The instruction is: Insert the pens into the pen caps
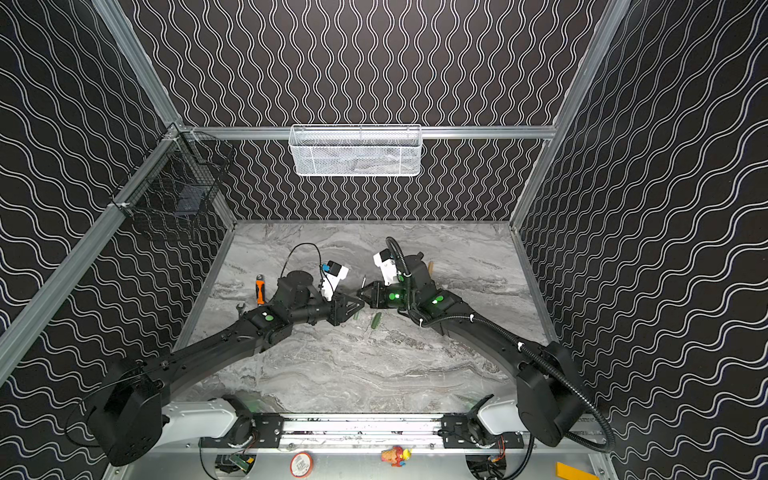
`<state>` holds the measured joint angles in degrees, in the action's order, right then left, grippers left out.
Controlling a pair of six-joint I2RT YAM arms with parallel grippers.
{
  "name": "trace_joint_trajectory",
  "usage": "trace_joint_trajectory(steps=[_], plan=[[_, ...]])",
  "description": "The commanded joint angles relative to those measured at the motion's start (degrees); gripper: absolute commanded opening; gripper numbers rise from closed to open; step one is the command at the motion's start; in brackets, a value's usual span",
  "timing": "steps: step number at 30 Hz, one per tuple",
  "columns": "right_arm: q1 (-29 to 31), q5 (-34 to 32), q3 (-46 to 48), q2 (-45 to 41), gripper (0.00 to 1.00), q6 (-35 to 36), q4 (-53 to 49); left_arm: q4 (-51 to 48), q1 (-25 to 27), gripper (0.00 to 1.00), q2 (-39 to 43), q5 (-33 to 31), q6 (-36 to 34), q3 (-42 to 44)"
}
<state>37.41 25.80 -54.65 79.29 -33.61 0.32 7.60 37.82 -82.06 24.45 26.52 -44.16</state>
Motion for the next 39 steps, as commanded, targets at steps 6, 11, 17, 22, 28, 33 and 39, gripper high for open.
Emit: trace_joint_trajectory(steps=[6,11,17,22,28,33,39], plan=[[0.08,-1.36,0.06,-1.07,0.1,0.33,1.76,-0.45,-0.01,0.42,0.9,2.34,-2.26,0.89],[0.06,-1.19,0.05,-1.33,0.1,-0.02,2.23,-0.27,-0.07,0.41,0.78,3.51,-2.31,1.36],[0.36,-0.3,0.21,-1.07,0.1,-0.37,2.49,1.28,0.0,0.33,-0.16,4.14,-1.59,1.4],[0.73,-0.07,0.84,-1.01,0.1,-1.1,3.51,2.76,-0.04,0.26,-0.81,4.12,-0.86,0.65],[0.75,-0.14,0.69,-0.97,0.1,-1.06,3.41,2.19,0.01,0.13,-1.77,4.55,-0.73,-0.43],[0.74,-0.4,0.01,-2.22,0.23,-1.13,2.57,0.43,-0.06,0.07,-1.44,2.53,-1.34,-1.22],[0.8,-7.26,-2.11,-7.09,0.36,-0.84,-2.27,-6.49,-0.54,0.04,1.44,-7.8,-5.25,-6.81]])
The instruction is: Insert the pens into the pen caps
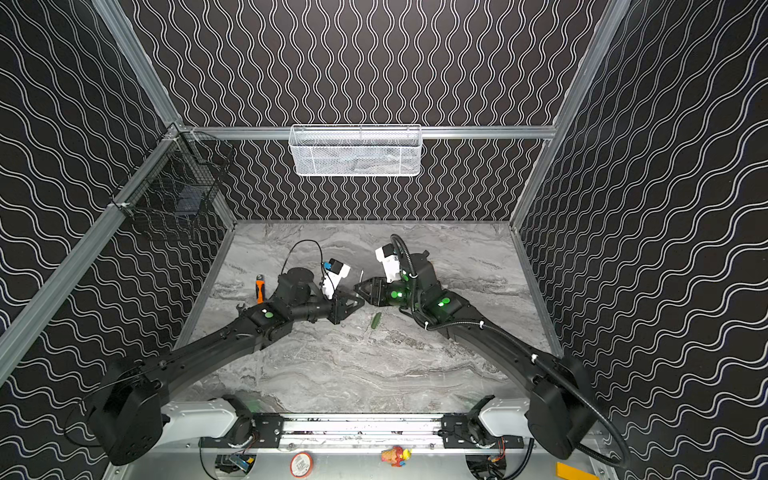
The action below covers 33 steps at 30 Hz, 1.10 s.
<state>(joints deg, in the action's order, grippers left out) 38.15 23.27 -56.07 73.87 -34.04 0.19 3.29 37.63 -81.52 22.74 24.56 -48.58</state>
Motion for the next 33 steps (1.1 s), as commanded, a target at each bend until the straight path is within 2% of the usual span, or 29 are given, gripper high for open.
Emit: trace_joint_trajectory(steps=[1,6,11,16,21,28,33], plan=[[-0.01,-7.3,-0.12,-2.48,0.39,-0.9,-2.32,-2.88,-0.71,0.04,1.21,-7.72,-4.34,-3.78],[-0.62,-17.09,3.61,-4.84,0.39,-4.78,-4.16,-1.13,-2.51,0.03,2.78,-12.09,-8.82,-8.42],[-1.76,-22.26,4.46,-0.62,0.39,-5.65,-8.75,8.56,-2.72,0.04,4.64,-9.99,-15.37,-8.59],[-2.02,-21.3,1.86,7.82,0.4,-4.59,-13.44,18.73,-2.65,0.05,7.46,-7.88,-19.09,-2.32],[-2.03,-18.51,-0.65,15.55,0.42,-3.97,-15.16,22.58,-2.67,0.03,11.27,-10.36,-16.55,3.12],[-1.59,-18.59,-6.73,24.91,0.44,-3.42,-17.69,19.94,0.34,0.03,14.87,-20.08,-19.89,4.34],[-1.37,-19.51,-8.78,28.39,0.45,-2.98,-19.75,20.1,0.44,0.03,15.27,-20.26,-18.82,4.31]])
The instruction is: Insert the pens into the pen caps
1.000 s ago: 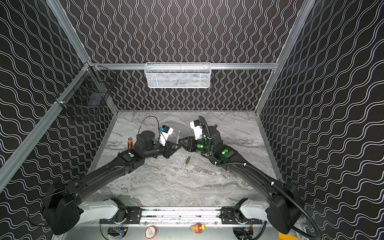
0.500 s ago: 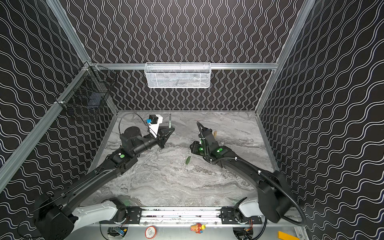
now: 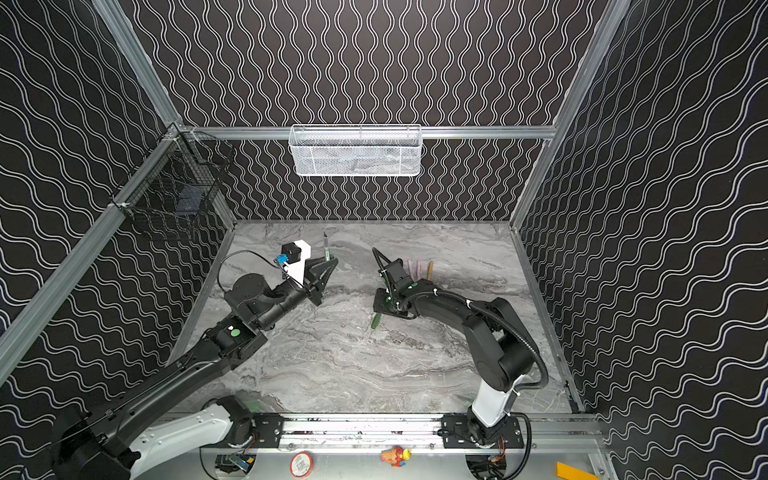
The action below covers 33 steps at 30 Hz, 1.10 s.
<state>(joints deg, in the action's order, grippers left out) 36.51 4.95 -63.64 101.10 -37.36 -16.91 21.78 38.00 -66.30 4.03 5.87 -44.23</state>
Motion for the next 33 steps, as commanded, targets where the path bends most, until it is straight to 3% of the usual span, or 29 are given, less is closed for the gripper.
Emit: trace_joint_trajectory(steps=[1,12,33], plan=[[0.57,-1.5,-1.15,1.44,0.45,0.4,-2.64,1.45,0.07,0.03,0.08,-1.33,0.09,-0.2],[3.21,-2.84,-0.97,3.42,0.44,1.32,-4.65,0.46,0.11,0.03,-1.1,-0.67,1.15,-0.89],[3.84,-3.24,0.47,2.92,0.35,5.15,-6.52,-0.07,0.12,0.03,-3.09,0.44,1.8,-1.48]])
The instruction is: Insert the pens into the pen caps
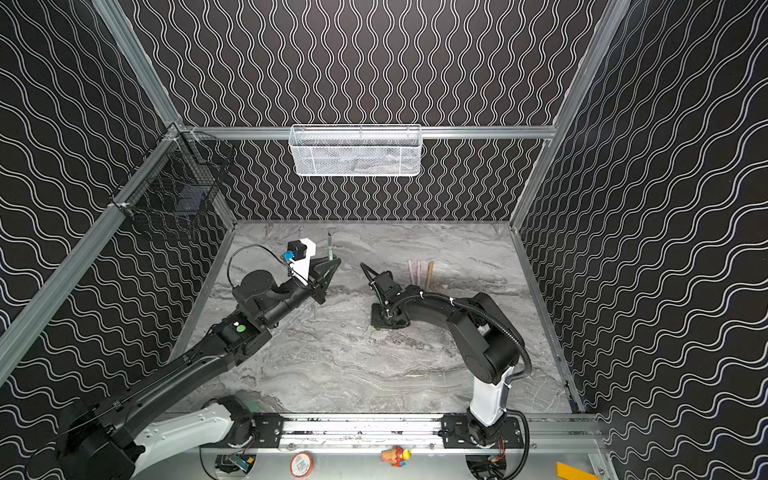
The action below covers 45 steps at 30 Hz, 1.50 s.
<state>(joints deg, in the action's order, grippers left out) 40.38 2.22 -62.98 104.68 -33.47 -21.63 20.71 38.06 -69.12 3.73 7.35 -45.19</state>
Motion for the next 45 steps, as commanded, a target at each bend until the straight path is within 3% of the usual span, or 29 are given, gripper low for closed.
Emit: trace_joint_trajectory(steps=[1,10,28,45], plan=[[0.0,-0.49,-0.39,-0.8,0.35,1.72,-2.04,1.04,0.07,0.03,-0.33,0.68,0.35,-0.56],[0.04,-0.39,-4.2,-0.15,0.31,5.46,-5.49,0.78,0.11,0.03,-0.4,0.68,0.25,-0.63],[0.05,-2.07,-6.76,5.31,0.22,5.27,-7.11,0.96,0.06,0.02,-0.65,1.01,0.42,-0.77],[0.21,-1.66,-6.81,4.39,0.24,5.43,-6.86,0.76,0.11,0.02,-1.17,1.26,0.56,-0.86]])
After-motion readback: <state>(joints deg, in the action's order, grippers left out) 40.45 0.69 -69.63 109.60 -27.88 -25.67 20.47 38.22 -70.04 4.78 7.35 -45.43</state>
